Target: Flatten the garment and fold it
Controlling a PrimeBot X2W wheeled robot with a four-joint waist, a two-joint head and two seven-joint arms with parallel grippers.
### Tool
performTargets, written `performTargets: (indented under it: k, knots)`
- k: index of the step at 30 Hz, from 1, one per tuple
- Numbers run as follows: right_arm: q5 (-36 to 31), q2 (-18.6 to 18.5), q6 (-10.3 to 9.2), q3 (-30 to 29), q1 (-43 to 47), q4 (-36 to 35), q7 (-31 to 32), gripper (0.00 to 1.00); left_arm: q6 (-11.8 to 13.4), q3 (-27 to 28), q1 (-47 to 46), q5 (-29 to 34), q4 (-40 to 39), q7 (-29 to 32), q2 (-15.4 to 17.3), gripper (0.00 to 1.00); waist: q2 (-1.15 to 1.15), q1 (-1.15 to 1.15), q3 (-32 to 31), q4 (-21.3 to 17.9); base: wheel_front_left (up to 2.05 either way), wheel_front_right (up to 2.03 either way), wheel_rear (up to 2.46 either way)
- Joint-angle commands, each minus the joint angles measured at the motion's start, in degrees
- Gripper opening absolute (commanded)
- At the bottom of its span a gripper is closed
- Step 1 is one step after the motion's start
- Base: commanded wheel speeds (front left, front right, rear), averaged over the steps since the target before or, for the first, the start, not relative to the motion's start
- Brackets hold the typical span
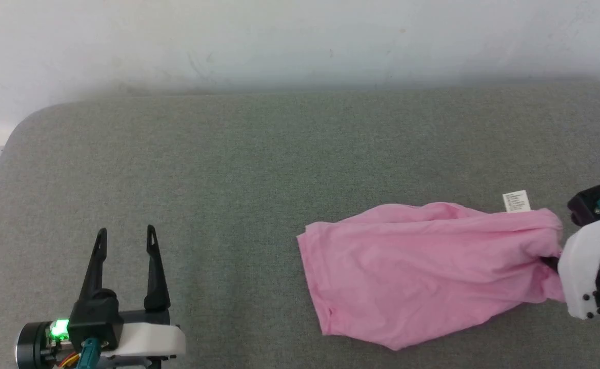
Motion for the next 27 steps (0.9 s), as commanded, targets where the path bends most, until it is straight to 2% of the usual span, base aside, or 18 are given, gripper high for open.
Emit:
performTargets:
  k: [1,4,8,13,17,21,27]
  knots:
    - [0.52,-0.73,-0.12,-0.39,0.74,-0.6,0.42,0.0,-0.28,0.14,0.23,0.63,0.16,-0.27,-0.26,1.0,0.0,0.0,-0.07,-0.09,0.0,0.0,0.0]
    - [1.28,-2.12,-0.12,-0.87,1.58,-3.33,1.38,0.0,-0.5,0.01,0.43,1.17,0.18,-0.27,-0.36,1.0,0.0,0.0,-0.34,-0.11,0.0,0.0,0.0]
    - [3.11,-2.3,-0.12,0.52,2.58,-10.48,2.79,0.0,-1.25,0.35,0.24,1.15,0.81,-0.27,-0.04,1.0,0.0,0.0,-0.73,-0.04,0.0,0.0,0.0]
    - [6.1,-0.57,-0.12,4.18,1.92,-20.71,5.4,0.0,-1.43,0.02,-0.37,1.58,0.54,-0.27,-0.5,1.0,0.0,0.0,0.22,0.55,0.0,0.0,0.0]
    - [6.15,1.79,-0.12,9.09,-0.91,-24.9,7.21,0.0,-1.5,-0.63,-1.4,1.81,0.51,-0.27,-0.97,1.0,0.0,0.0,1.75,1.53,0.0,0.0,0.0]
    - [4.95,5.74,-0.12,14.07,-5.56,-22.53,7.97,0.0,-1.46,-1.01,-2.8,1.88,0.57,-0.27,-1.33,1.0,0.0,0.0,3.62,2.59,0.0,0.0,0.0]
    - [2.7,12.89,-0.12,20.78,-11.48,-10.92,6.64,0.0,-1.64,-1.74,-5.42,1.83,1.58,-0.27,-1.91,1.0,0.0,0.0,5.83,4.61,0.0,0.0,0.0]
